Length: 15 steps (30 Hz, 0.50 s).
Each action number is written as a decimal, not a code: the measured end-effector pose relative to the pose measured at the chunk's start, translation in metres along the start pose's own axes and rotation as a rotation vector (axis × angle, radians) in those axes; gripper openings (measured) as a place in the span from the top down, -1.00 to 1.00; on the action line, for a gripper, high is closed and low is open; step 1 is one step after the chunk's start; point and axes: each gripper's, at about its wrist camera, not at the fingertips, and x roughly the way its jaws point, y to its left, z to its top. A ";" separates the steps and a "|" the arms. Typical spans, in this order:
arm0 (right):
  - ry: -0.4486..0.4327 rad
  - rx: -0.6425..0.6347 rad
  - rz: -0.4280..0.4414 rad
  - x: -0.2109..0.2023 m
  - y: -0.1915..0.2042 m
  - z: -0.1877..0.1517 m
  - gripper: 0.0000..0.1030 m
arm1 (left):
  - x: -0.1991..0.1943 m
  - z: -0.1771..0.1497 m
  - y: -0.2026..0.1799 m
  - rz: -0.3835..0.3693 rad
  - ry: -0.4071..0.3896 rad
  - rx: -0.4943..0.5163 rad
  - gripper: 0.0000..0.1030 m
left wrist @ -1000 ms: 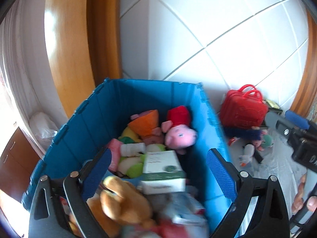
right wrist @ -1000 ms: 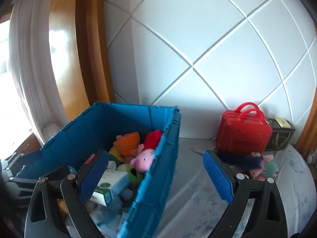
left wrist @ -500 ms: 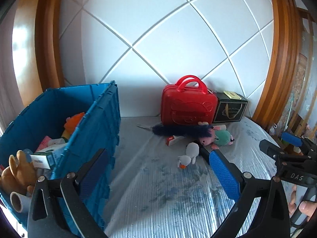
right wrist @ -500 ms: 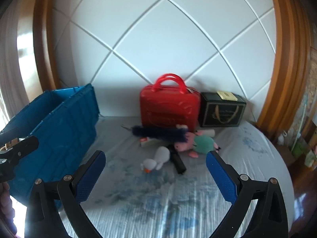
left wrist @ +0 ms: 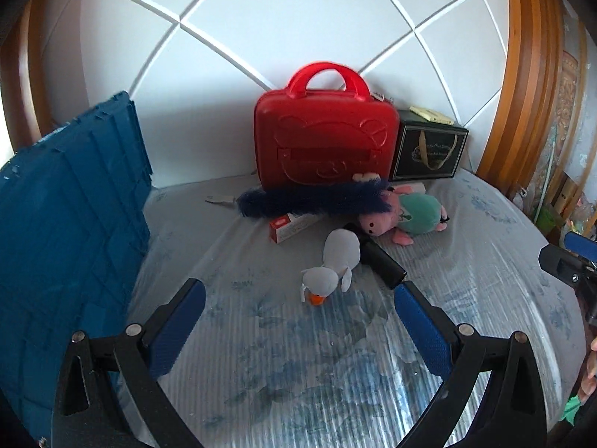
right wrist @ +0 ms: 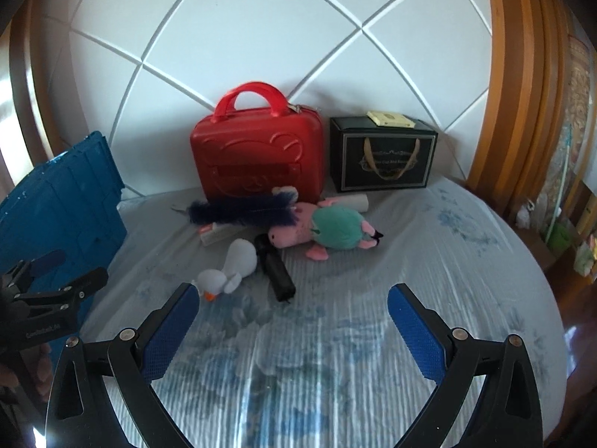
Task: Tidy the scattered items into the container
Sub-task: 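Grasp the white duck plush with the left tool while the right tool grasps the black roll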
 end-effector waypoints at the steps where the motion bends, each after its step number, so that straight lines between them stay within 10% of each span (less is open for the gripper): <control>1: 0.020 0.001 0.013 0.019 -0.003 -0.003 -0.98 | 0.021 -0.004 -0.003 -0.002 0.020 0.000 -1.00; 15: 0.230 -0.123 0.070 0.250 -0.007 -0.024 -0.56 | 0.231 -0.021 -0.031 0.042 0.166 0.070 -0.94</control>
